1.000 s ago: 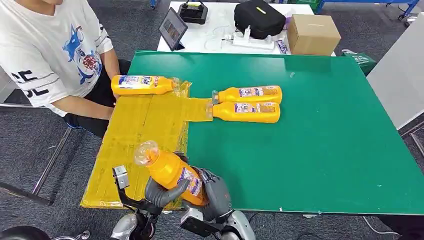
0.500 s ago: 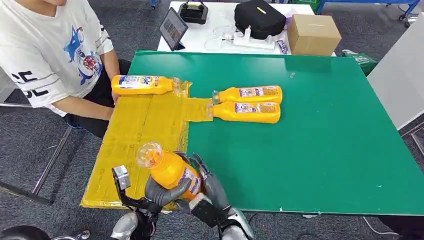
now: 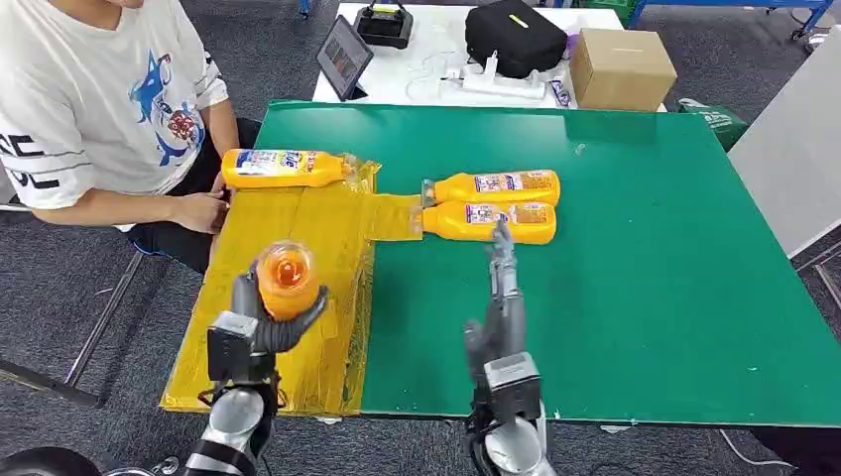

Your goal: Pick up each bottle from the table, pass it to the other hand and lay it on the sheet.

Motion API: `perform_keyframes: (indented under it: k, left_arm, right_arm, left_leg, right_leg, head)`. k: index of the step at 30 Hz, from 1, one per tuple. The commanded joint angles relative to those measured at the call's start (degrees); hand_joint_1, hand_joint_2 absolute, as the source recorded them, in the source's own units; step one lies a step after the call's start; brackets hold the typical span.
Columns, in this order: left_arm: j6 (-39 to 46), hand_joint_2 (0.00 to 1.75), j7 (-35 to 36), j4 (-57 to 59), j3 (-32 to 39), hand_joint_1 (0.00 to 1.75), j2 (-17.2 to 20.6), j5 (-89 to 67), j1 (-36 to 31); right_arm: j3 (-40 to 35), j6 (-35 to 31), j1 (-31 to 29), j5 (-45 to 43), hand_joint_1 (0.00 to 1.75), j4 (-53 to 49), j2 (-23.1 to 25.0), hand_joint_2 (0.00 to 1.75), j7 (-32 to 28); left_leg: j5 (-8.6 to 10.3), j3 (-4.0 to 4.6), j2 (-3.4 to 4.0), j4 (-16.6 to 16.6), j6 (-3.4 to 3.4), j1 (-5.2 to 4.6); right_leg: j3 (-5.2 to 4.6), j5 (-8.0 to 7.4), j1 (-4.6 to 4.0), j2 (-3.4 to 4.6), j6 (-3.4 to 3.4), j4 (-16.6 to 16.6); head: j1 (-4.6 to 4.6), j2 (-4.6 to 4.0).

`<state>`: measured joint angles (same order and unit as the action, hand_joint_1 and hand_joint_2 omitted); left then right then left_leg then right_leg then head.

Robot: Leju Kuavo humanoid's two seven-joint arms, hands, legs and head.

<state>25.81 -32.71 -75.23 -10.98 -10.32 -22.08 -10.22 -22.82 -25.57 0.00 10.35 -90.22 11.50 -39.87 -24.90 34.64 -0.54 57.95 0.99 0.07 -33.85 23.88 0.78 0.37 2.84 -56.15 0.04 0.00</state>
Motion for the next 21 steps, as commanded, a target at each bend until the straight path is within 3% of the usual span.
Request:
perform_keyframes:
  k: [1,3,7,11,21]
  left_arm:
    - [10.91,1.75,9.76,24.66,1.27,1.75,5.97,-32.09,-19.09]
    - [12.63,1.75,11.87,30.92,0.31,1.75,6.94,-38.28,-22.39]
    - [6.01,1.75,14.38,38.42,-2.56,1.75,8.26,-43.81,-26.44]
    - [-1.1,1.75,12.7,41.25,-1.7,1.75,7.95,-40.79,-26.84]
    - [-7.72,1.75,12.4,42.48,-0.73,1.75,8.73,-37.15,-25.58]
  right_arm:
    - [5.8,-1.4,-2.92,-3.39,0.0,-2.75,1.2,0.0,-0.13]
    - [5.02,-2.16,-3.53,-2.78,0.0,-2.02,0.95,0.0,-0.13]
    - [4.36,-1.88,-3.93,-2.51,0.0,-0.88,0.73,0.0,-0.13]
    - [4.68,-0.63,-4.13,-2.73,0.0,0.29,1.01,0.0,-0.09]
    - [4.79,1.82,-4.44,-2.36,0.0,2.41,1.69,0.0,0.52]
  left_leg:
    - [0.03,-0.18,-0.05,-0.04,-0.08,0.07]
    - [0.07,-0.14,-0.01,-0.05,-0.06,0.02]
    - [0.08,-0.19,0.0,-0.04,-0.06,0.04]
    - [0.03,-0.26,0.08,-0.04,-0.06,0.07]
    - [0.02,-0.14,0.17,0.0,-0.07,0.09]
  right_leg:
    - [0.22,-0.02,-0.08,-0.13,-0.13,0.05]
    - [0.16,-0.06,-0.03,-0.06,-0.07,0.02]
    - [0.2,-0.04,-0.05,-0.09,-0.08,0.0]
    - [0.27,-0.02,-0.08,-0.03,-0.09,0.02]
    - [0.15,-0.06,-0.11,0.08,-0.09,0.01]
  head:
    - [-0.02,0.0]
    - [-0.02,0.0]
    - [0.02,0.0]
    - [0.02,0.0]
    - [0.0,0.0]
